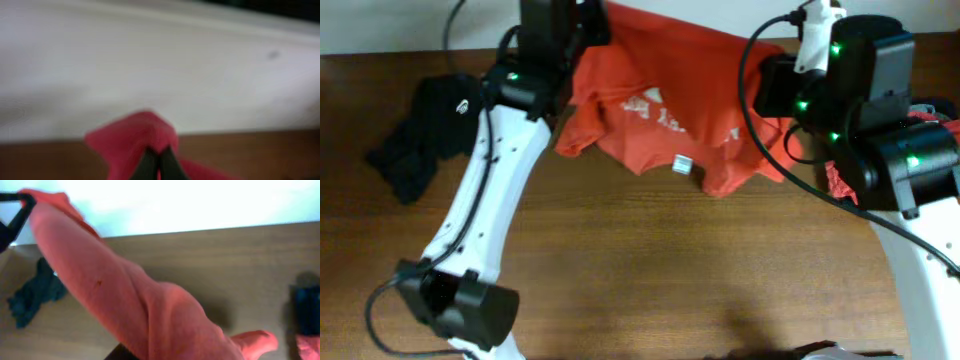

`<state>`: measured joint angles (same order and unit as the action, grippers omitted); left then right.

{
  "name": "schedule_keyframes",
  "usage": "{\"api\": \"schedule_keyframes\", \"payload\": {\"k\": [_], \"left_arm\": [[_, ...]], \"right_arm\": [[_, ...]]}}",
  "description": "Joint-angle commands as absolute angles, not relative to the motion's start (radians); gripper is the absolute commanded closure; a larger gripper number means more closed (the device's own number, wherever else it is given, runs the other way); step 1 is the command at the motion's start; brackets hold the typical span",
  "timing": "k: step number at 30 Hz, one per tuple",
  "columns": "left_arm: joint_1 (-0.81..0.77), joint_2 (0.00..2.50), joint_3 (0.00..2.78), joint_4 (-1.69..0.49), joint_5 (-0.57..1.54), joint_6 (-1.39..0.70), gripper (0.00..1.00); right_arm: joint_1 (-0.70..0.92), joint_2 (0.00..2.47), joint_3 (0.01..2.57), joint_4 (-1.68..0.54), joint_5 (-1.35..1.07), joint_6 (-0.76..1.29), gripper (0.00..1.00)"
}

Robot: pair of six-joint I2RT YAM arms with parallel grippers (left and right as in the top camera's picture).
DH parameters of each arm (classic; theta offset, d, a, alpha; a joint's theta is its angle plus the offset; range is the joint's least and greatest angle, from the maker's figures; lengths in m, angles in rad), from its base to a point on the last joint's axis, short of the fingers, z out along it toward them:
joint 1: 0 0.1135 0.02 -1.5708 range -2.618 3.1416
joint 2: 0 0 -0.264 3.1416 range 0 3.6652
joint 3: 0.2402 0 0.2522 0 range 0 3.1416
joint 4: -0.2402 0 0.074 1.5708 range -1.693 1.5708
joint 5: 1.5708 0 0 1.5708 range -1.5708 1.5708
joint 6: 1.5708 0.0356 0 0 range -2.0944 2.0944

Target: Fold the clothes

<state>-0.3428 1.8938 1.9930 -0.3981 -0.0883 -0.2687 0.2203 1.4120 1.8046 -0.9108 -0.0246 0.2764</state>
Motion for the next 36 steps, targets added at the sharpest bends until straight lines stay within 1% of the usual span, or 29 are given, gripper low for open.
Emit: {"api": "schedule_keyframes", "payload": {"k": [1, 4, 7, 11, 15, 19, 24, 25, 27, 28, 29, 31, 32, 33, 36], "left_arm": [[-0.371, 1.931, 2.005, -0.28, 0.015, -0.253, 0.99], [-0.41, 1.942, 2.005, -0.208, 0.012, -0.248, 1.0], [-0.436, 1.943, 2.005, -0.199, 0.012, -0.197, 1.0], [-0.445, 1.943, 2.005, -0.268, 0.013, -0.136, 0.99], [-0.435, 1.943, 2.005, -0.345, 0.012, -0.071, 0.99], [-0.409, 1.943, 2.005, -0.407, 0.011, -0.021, 1.0], [-0.344, 1.943, 2.005, -0.501, 0.012, -0.021, 1.0], [-0.327, 1.943, 2.005, -0.522, 0.012, -0.021, 0.97], [-0.3, 1.943, 2.005, -0.564, 0.012, -0.021, 0.75], [-0.286, 1.943, 2.005, -0.588, 0.012, -0.021, 0.63], [-0.276, 1.943, 2.005, -0.611, 0.012, -0.021, 0.48], [-0.258, 1.943, 2.005, -0.661, 0.012, -0.021, 0.35], [-0.253, 1.943, 2.005, -0.683, 0.012, -0.021, 0.31], [-0.252, 1.943, 2.005, -0.699, 0.012, -0.02, 0.3], [-0.253, 1.941, 2.006, -0.748, 0.012, -0.021, 0.3]], "right_arm": [[0.153, 1.349, 1.834, -0.916, 0.08, 0.285, 0.96], [0.115, 1.334, 1.834, -0.933, 0.08, 0.285, 0.96], [0.105, 1.331, 1.834, -0.947, 0.076, 0.284, 0.96], [0.105, 1.355, 1.834, -0.966, 0.03, 0.282, 0.96], [0.11, 1.415, 1.831, -0.986, -0.091, 0.282, 0.96], [0.163, 1.489, 1.811, -0.982, -0.136, 0.286, 0.96], [0.275, 1.587, 1.792, -0.957, -0.136, 0.287, 0.96], [0.297, 1.608, 1.79, -0.95, -0.134, 0.29, 0.96], [0.328, 1.641, 1.789, -0.938, -0.134, 0.295, 0.96], [0.341, 1.656, 1.789, -0.931, -0.135, 0.302, 0.96], [0.356, 1.676, 1.789, -0.921, -0.135, 0.318, 0.96], [0.375, 1.703, 1.789, -0.907, -0.135, 0.345, 0.96], [0.383, 1.715, 1.789, -0.899, -0.135, 0.355, 0.96], [0.392, 1.728, 1.789, -0.89, -0.135, 0.37, 0.96], [0.414, 1.765, 1.789, -0.856, -0.135, 0.419, 0.96]]}}
